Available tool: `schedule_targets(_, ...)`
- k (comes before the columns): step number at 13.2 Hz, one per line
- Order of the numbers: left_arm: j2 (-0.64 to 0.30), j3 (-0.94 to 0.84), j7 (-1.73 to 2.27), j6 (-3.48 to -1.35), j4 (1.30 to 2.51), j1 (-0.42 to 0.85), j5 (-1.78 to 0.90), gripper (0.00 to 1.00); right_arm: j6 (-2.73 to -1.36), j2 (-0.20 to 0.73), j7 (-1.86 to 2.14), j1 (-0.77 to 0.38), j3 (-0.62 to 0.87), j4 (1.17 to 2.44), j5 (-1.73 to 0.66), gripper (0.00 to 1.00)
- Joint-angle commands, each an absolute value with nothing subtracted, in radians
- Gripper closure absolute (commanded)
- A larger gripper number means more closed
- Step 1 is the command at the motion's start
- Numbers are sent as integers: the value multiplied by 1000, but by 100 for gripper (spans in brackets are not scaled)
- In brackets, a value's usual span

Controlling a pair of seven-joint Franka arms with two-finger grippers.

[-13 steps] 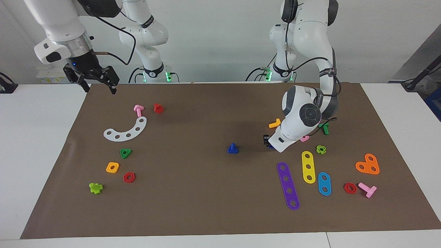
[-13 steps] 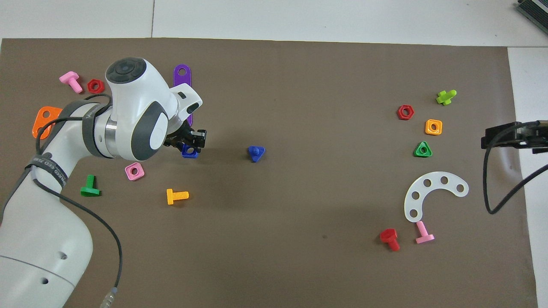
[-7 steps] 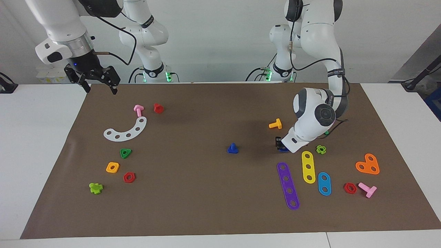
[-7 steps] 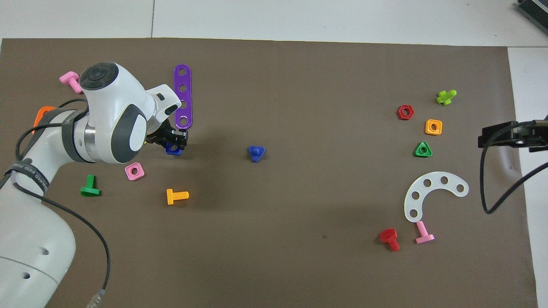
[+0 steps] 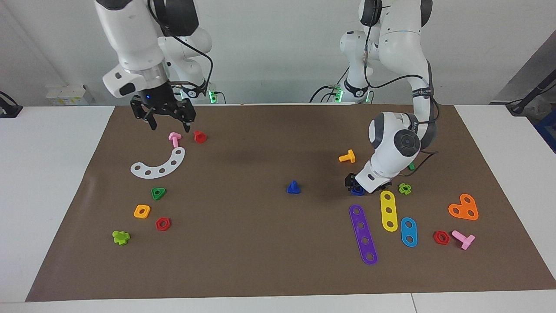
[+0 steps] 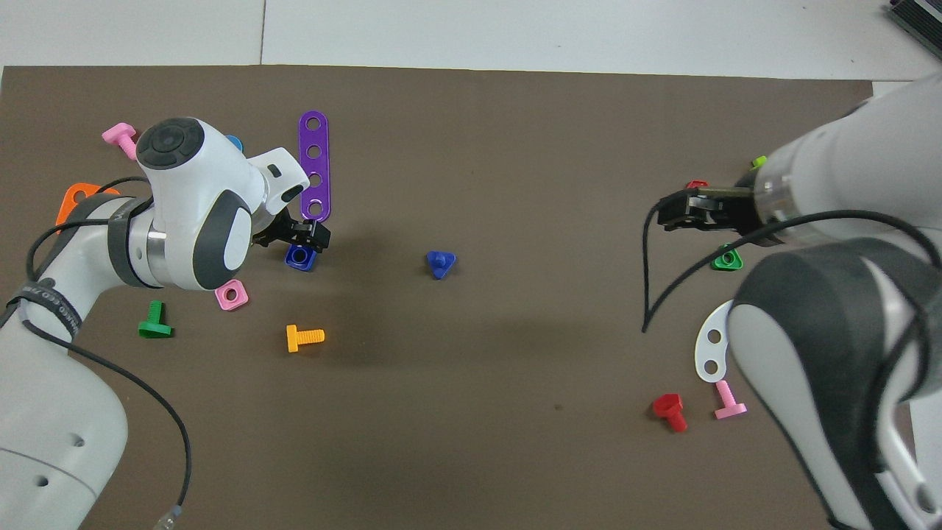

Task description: Unscrew and place screws in storage area

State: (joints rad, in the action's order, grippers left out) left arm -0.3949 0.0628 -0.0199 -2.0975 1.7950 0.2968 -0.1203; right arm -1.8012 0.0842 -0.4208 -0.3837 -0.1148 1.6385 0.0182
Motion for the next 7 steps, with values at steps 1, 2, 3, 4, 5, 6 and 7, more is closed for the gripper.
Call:
schedule_targets(1,-313,63,-26,-2015,1786,259,-95,0,-1931,240,-567,-494,-120,1599,9,0)
schedule_targets(2,-278,61,-34,-1979,1783,232,-95,0,-1987,285,-624,-532,-120,1576,8,0)
schedule_targets(3,-241,63,-35,-1941,1782,210,-95,0,-2024,329,-682,-573,-120,1559,8,0)
schedule_targets(4,-210,63,-37,-1906,1782,187,-92,0,-2061,369,-718,-607,-120,1551,12,0)
schedule_targets(5,-181,63,-37,-1872,1784,161,-71,0,-2118,400,-741,-629,-120,1548,9,0)
schedule_targets(6,-160,63,-41,-1837,1784,143,-11,0,-2178,425,-747,-635,-120,1546,9,0)
schedule_targets(7,-140,61,-64,-1804,1784,134,38,0,-2206,474,-765,-662,-118,1542,15,0)
